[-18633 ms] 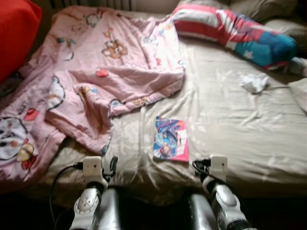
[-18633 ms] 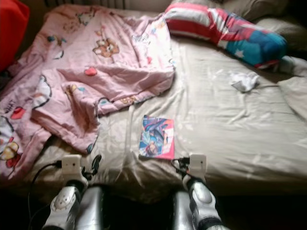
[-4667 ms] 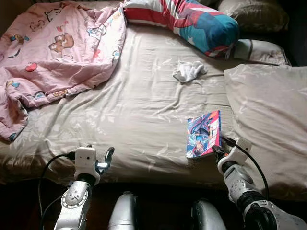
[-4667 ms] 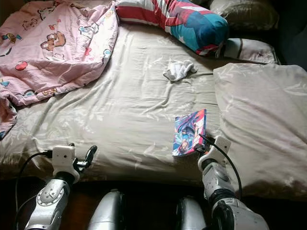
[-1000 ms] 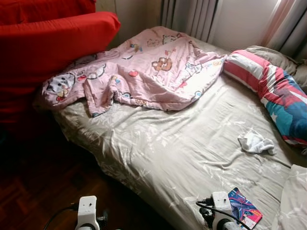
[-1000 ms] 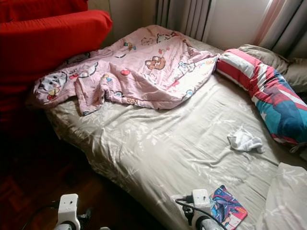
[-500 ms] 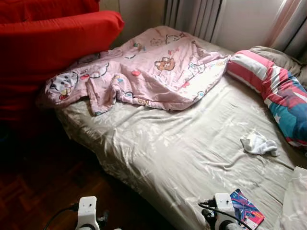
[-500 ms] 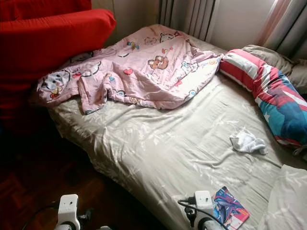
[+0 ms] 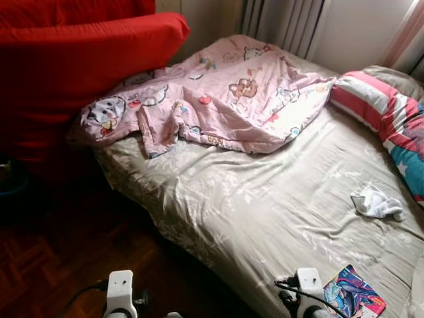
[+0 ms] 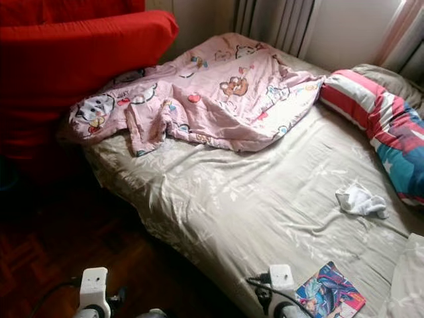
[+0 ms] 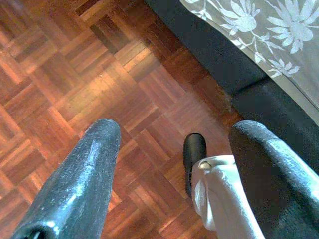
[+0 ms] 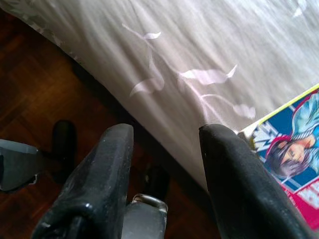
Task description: Clean up the room
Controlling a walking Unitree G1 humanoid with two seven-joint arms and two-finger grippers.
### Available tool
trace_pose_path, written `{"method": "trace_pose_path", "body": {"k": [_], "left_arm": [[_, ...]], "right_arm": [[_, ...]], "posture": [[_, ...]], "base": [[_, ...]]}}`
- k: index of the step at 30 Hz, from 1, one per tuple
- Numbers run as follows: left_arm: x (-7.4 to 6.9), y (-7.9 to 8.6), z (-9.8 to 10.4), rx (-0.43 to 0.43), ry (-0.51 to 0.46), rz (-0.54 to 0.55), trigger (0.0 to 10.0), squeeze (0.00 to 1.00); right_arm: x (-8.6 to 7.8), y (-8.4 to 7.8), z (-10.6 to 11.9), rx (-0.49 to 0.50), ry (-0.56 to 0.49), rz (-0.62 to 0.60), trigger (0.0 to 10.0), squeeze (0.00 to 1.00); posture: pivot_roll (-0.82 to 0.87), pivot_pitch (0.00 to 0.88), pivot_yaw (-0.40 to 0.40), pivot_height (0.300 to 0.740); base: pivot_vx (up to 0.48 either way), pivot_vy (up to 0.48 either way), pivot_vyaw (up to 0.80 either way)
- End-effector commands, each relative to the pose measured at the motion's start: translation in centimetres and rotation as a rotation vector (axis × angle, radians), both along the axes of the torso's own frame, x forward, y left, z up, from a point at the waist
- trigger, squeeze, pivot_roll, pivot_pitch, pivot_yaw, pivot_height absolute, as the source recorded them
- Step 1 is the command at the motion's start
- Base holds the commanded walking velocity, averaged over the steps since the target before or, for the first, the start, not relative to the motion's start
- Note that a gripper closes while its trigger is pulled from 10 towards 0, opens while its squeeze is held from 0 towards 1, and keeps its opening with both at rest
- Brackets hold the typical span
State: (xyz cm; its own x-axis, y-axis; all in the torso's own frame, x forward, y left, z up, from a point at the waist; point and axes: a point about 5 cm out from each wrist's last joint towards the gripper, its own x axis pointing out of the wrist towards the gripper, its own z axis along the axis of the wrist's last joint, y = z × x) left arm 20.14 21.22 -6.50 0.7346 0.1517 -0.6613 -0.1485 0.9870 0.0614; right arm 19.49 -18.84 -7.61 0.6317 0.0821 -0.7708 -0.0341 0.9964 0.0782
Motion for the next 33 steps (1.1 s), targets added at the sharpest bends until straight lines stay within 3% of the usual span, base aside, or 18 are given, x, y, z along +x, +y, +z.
{"method": "trace_pose_path", "body": {"k": [1,33], "left_arm": [[-0.66,-0.02,-0.46,-0.004,0.038,0.000,10.0,0.00],[-0.49,0.10,-0.32,-0.004,0.028,0.000,10.0,0.00]], "right_arm": [[-0.26,-0.27,-0.12,0.003,0.010,-0.023,10.0,0.00],[-0.30,-0.77,-0.08,0.007,0.009,-0.068,10.0,0.00]], "posture": [[0.11,0.136,-0.074,0.740],[0.11,0.136,-0.072,0.740]], "base": [[0.000,0.360,0.00],[0.000,0.370,0.00]]}}
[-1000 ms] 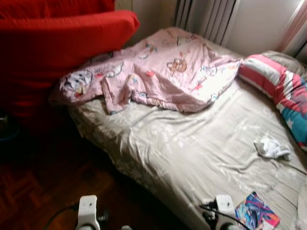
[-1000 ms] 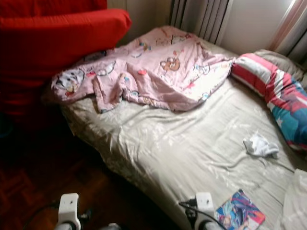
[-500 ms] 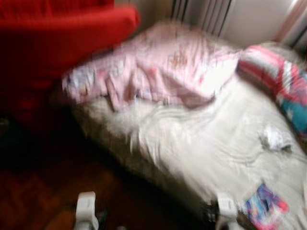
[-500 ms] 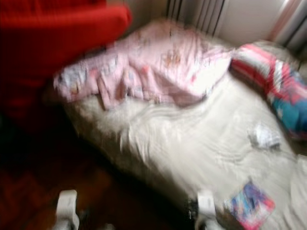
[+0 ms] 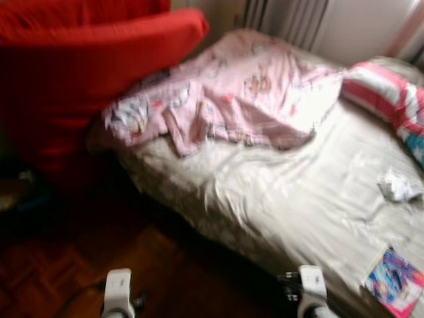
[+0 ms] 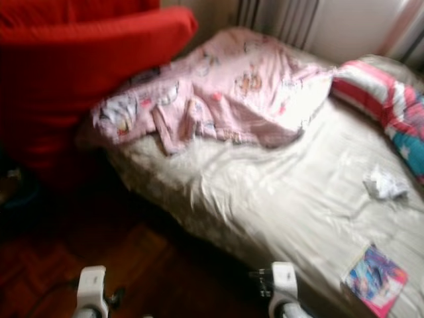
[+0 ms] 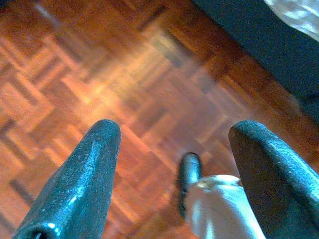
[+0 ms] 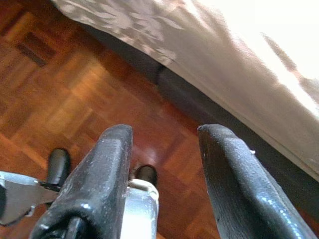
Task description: Clean up the room
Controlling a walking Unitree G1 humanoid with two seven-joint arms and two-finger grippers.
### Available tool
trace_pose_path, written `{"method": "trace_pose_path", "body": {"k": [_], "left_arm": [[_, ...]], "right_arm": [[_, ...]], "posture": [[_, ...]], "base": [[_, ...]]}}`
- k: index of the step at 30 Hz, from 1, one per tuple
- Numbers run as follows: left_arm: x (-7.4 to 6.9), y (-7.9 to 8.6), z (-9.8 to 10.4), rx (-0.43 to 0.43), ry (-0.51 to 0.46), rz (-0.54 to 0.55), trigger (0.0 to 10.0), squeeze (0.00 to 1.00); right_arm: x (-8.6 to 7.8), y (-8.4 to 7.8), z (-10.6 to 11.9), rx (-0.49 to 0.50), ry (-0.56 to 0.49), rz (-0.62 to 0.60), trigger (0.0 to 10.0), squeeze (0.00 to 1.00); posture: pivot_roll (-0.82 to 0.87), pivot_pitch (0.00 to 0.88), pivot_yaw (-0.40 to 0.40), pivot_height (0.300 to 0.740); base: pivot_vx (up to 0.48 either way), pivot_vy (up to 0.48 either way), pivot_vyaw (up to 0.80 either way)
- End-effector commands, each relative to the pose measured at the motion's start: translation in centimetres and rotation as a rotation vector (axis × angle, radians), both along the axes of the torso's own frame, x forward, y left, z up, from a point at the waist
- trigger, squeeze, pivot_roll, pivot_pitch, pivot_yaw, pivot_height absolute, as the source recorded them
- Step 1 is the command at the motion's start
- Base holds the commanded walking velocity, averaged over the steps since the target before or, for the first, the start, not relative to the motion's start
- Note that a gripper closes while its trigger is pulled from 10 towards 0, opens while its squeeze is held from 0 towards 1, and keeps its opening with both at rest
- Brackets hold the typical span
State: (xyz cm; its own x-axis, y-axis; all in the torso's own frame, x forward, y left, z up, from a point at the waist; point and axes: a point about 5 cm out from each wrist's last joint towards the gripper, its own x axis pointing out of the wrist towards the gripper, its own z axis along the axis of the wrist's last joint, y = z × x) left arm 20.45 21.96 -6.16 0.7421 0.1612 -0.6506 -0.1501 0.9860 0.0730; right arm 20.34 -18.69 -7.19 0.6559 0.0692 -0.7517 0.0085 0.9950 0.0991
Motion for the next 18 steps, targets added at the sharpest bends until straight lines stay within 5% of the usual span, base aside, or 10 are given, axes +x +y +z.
{"method": "trace_pose_path", "body": {"k": [1,6,10,18], "left_arm": [[-0.8,-0.6,-0.7,-0.018,0.040,0.000,10.0,0.00],[-0.8,-0.6,-0.7,-0.018,0.040,0.000,10.0,0.00],[-0.6,-0.2,-0.4,-0.008,0.034,-0.018,10.0,0.00],[-0.6,0.0,-0.4,-0.006,0.041,-0.017,10.0,0.00]], "right_arm": [[-1.1,-0.9,-0.5,-0.013,0.037,-0.022,10.0,0.00],[-1.1,-0.9,-0.5,-0.013,0.037,-0.022,10.0,0.00],[0.1,1.1,-0.2,0.040,0.008,-0.086,10.0,0.00],[0.3,1.5,-0.1,0.048,0.000,-0.083,10.0,0.00]], "posture": [[0.11,0.136,-0.072,0.740],[0.11,0.136,-0.072,0.740],[0.12,0.110,-0.042,0.740],[0.12,0.116,-0.038,0.740]], "base": [[0.000,0.371,0.00],[0.000,0.371,0.00],[0.000,0.389,-0.78],[0.000,0.389,-0.78]]}}
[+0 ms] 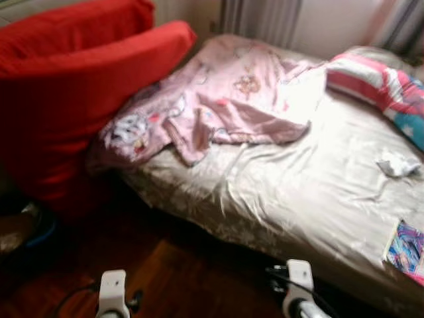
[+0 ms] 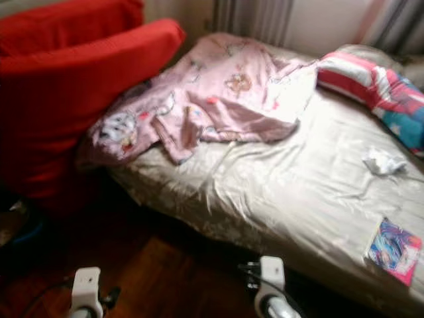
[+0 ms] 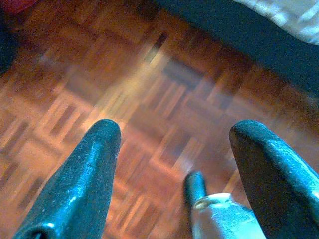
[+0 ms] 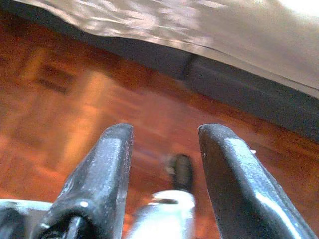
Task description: Clean up the room
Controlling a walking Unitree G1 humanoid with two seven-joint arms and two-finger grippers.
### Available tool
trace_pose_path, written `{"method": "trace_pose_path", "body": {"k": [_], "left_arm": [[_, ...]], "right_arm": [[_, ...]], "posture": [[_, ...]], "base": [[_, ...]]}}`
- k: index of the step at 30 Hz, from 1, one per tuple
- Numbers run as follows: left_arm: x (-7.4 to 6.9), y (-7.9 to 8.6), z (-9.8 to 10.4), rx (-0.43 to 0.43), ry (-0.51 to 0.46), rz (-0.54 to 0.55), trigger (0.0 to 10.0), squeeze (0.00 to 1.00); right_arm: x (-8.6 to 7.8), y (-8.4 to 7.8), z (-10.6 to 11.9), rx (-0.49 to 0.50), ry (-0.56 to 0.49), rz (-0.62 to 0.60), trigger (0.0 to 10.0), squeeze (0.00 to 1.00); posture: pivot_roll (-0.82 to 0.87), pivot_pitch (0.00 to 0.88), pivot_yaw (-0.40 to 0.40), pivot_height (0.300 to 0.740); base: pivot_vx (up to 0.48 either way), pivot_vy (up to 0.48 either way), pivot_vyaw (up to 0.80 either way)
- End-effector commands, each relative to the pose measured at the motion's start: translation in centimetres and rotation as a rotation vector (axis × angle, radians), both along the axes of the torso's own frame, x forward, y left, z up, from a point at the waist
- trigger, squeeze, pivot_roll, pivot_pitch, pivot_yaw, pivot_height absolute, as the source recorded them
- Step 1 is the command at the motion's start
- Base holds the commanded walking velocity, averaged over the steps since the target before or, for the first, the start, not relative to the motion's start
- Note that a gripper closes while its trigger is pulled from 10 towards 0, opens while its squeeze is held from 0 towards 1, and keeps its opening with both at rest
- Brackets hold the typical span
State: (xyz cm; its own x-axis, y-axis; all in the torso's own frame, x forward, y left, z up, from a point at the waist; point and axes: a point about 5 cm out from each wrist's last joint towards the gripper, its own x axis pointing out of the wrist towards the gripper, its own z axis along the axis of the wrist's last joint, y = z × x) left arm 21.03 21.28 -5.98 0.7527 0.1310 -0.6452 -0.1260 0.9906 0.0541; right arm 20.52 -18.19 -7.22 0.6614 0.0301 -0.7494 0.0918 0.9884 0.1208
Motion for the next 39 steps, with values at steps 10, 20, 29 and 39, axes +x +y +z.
{"method": "trace_pose_path", "body": {"k": [10,20,29,39], "left_arm": [[-1.2,0.8,-0.6,0.012,0.054,0.011,10.0,0.00],[-1.2,0.7,-0.6,0.011,0.052,0.016,10.0,0.00],[-1.0,0.4,-0.5,-0.003,0.034,0.009,10.0,0.00],[-1.1,0.6,-0.6,0.017,0.057,0.006,10.0,0.00]], "right_arm": [[0.2,0.9,0.0,0.028,0.001,-0.009,10.0,0.00],[0.3,0.8,0.1,0.014,-0.009,0.011,10.0,0.00],[0.3,1.1,0.1,0.007,-0.005,0.057,10.0,0.00],[-0.6,0.8,-0.3,-0.001,0.009,0.103,10.0,0.00]], "posture": [[0.12,0.126,-0.041,0.740],[0.12,0.132,-0.046,0.740],[0.12,0.136,-0.047,0.740],[0.12,0.139,-0.045,0.740]], "base": [[0.000,0.392,-0.78],[0.000,0.341,-0.39],[0.000,0.000,0.00],[0.203,0.000,0.61]]}}
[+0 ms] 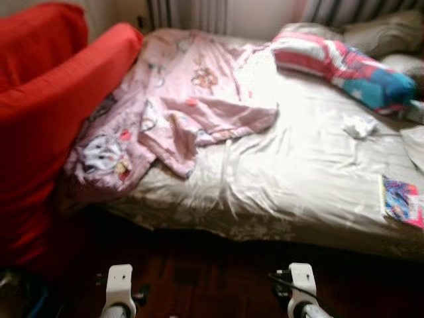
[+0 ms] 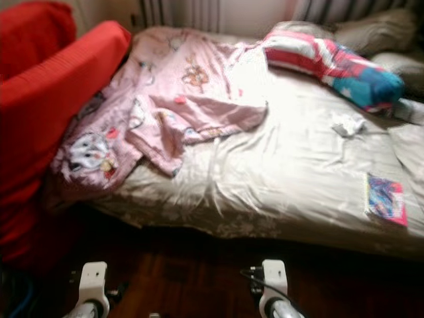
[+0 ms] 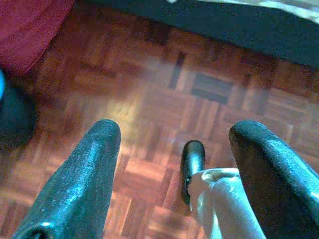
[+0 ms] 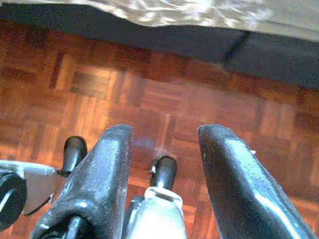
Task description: Clean up the room
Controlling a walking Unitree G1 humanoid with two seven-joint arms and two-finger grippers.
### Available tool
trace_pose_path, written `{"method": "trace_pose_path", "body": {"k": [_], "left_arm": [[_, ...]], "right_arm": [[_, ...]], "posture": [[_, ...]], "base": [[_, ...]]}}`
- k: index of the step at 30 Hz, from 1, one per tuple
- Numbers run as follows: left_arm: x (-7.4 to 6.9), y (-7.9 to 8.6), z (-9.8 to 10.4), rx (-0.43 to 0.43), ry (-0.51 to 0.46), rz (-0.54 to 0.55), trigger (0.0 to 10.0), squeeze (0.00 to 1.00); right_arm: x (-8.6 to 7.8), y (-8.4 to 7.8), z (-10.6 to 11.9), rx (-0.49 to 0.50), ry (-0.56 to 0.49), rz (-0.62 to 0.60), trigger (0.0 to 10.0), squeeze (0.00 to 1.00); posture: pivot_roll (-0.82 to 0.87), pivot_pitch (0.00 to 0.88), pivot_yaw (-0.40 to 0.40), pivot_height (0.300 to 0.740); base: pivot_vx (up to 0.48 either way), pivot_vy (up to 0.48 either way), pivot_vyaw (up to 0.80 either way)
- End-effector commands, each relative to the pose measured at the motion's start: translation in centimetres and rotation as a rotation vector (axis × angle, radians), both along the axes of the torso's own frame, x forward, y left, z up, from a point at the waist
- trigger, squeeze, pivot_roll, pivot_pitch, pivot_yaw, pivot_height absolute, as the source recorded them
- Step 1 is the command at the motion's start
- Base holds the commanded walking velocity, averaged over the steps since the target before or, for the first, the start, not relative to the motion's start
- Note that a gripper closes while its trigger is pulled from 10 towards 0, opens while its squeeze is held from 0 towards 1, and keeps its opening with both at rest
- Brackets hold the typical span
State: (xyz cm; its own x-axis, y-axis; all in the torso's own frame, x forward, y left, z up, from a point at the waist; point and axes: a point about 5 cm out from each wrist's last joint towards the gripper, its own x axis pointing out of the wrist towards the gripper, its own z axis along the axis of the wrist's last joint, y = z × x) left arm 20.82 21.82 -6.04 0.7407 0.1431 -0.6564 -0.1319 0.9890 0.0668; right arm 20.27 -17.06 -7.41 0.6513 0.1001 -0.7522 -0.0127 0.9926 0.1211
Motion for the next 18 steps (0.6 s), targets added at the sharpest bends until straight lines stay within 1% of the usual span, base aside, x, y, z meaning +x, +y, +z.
{"method": "trace_pose_path", "body": {"k": [1,7,15,18], "left_arm": [[-0.86,0.09,-0.54,0.007,0.040,-0.001,10.0,0.00],[-0.88,0.08,-0.56,0.006,0.043,-0.005,10.0,0.00],[-0.96,0.10,-0.61,0.007,0.048,-0.005,10.0,0.00],[-1.00,0.09,-0.64,0.006,0.050,-0.004,10.0,0.00]], "right_arm": [[-0.38,-0.36,-0.15,-0.001,0.005,-0.003,10.0,0.00],[-0.78,-0.66,-0.30,0.008,0.011,0.008,10.0,0.00],[-1.16,-0.39,-0.50,0.034,0.024,0.023,10.0,0.00],[-1.24,-0.08,-0.57,0.036,0.026,0.026,10.0,0.00]], "posture": [[0.12,0.139,-0.045,0.740],[0.12,0.139,-0.044,0.740],[0.12,0.139,-0.045,0.740],[0.12,0.139,-0.045,0.740]], "base": [[0.454,0.000,0.80],[0.458,0.000,0.80],[0.466,0.000,0.80],[0.466,0.000,0.00]]}}
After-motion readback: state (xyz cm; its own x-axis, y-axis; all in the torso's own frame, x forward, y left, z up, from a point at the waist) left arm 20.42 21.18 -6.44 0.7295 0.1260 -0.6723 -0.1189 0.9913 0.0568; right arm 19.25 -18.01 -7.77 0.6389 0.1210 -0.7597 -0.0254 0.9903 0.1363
